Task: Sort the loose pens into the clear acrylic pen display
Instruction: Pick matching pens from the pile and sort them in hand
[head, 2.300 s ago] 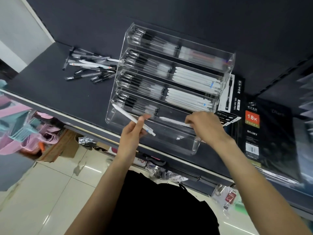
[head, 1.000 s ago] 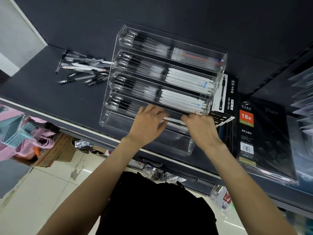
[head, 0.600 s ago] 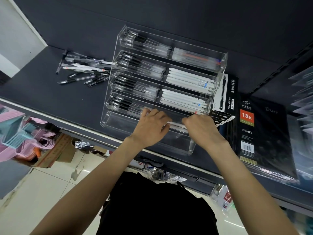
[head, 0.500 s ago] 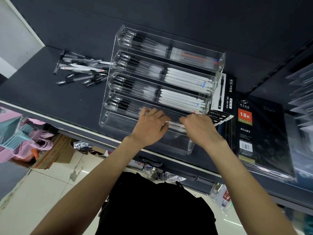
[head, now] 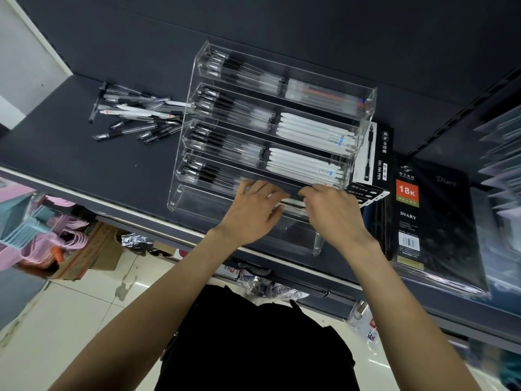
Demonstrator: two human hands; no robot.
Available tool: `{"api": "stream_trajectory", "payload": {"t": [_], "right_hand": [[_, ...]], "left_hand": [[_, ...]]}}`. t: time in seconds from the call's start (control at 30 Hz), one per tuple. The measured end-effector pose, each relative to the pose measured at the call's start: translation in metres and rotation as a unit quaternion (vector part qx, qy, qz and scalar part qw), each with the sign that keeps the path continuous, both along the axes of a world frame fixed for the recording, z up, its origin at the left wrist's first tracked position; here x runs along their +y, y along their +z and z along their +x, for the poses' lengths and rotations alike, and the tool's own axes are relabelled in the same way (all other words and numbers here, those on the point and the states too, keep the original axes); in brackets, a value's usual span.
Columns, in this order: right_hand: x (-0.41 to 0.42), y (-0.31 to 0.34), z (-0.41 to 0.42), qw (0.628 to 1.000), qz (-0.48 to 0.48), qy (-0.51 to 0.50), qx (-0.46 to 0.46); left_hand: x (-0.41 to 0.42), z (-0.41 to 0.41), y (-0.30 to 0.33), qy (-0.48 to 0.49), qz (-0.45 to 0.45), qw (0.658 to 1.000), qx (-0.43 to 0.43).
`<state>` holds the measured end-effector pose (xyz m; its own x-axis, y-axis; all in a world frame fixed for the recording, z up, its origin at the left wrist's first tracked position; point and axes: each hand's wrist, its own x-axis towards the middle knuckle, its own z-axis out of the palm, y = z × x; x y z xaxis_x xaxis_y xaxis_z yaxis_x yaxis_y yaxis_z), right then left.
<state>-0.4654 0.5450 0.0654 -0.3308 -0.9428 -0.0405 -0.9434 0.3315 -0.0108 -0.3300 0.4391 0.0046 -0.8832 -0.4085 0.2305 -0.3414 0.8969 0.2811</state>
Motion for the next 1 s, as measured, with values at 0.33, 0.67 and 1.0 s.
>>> {"api": "stream_trajectory", "payload": {"t": [0.33,0.67,1.0], "right_hand": [[-0.01,-0.019,0.008,0.996,0.025,-0.003,-0.085],[-0.016,-0.022,0.009,0.992,0.062,-0.025,-0.107],[-0.018,-0.019,0.01,0.99,0.042,-0.041,-0.125]], "left_hand": [[-0.031,0.03,0.006,0.051,-0.013,0.998,0.027],[-0.021,0.022,-0.008,0.031,-0.03,0.999,-0.021],[-0.044,0.043,0.004,0.085,-0.002,0.994,0.07]]}}
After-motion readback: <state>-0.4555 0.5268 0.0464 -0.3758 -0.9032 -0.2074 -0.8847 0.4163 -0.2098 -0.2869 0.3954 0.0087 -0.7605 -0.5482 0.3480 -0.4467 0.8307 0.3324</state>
